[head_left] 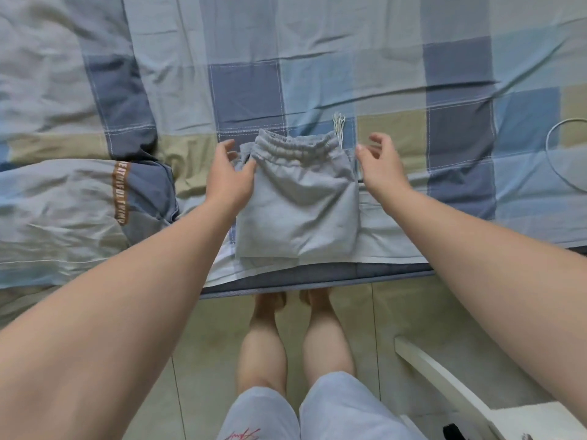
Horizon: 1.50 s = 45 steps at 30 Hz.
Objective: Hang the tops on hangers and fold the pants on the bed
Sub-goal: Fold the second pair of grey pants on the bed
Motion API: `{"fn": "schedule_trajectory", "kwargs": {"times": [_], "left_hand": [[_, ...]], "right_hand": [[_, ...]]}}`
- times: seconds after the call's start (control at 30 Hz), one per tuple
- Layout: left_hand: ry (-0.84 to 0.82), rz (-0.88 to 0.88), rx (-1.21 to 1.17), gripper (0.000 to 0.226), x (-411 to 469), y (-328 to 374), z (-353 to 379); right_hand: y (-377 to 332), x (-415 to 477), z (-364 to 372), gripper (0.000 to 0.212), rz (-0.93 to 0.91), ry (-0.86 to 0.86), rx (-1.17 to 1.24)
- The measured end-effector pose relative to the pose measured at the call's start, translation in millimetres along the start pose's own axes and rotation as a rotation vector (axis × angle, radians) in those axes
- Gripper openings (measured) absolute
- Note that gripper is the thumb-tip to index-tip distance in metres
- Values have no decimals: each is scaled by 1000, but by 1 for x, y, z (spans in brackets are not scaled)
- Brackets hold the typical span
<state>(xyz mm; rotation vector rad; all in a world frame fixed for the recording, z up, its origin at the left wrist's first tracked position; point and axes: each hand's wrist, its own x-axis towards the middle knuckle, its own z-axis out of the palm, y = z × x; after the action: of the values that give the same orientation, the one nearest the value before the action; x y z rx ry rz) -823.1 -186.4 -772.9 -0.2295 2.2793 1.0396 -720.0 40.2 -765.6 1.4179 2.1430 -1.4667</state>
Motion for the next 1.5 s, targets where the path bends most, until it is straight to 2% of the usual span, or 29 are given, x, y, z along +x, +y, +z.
{"fn": "schedule_trajectory", "kwargs": {"times": [0.1,0.17,0.3,0.37,0.43,0.53,0.63,0.77,0.9,1.07,1.17,1.33,1.4,1.47,1.5], "left_hand": [[32,-113,59,63,6,-23,8],[16,-186,87,73,8,-42,14],[-21,-277,52,88,16,-76,26],[-14,-308,48,94,22,-84,32],[-20,-335,26,85,27,-86,38],[-41,-354,13,67,27,-84,45],[-94,-337,44,60,22,-86,45],[-179,-328,57,57,3,-85,28],[-263,-330,148,52,-29,-72,-11],[-366,-352,226,68,-74,-44,-83],[-428,-399,193,79,-106,-26,-122],[-471,-292,197,82,-165,11,-160],[-503,-217,227,75,-192,32,-166],[-558,-145,247,52,-217,49,-166],[-578,-107,267,50,-229,56,-163]], "right_hand": [[29,6,7,55,99,-23,-65],[53,8,11,69,193,-37,-95],[88,10,25,98,348,-112,-30],[97,11,35,103,376,-157,23],[102,12,42,99,379,-190,71],[104,10,49,81,383,-196,124],[103,1,53,56,416,-245,203],[86,-23,57,39,513,-215,328],[69,-70,52,48,590,-202,337],[36,-162,29,41,727,-244,439],[14,-225,13,36,741,-197,532],[-9,-321,-15,39,725,-50,676],[-11,-354,-28,46,709,8,749],[-10,-387,-43,36,678,92,831],[-8,-405,-51,29,662,138,866]]}}
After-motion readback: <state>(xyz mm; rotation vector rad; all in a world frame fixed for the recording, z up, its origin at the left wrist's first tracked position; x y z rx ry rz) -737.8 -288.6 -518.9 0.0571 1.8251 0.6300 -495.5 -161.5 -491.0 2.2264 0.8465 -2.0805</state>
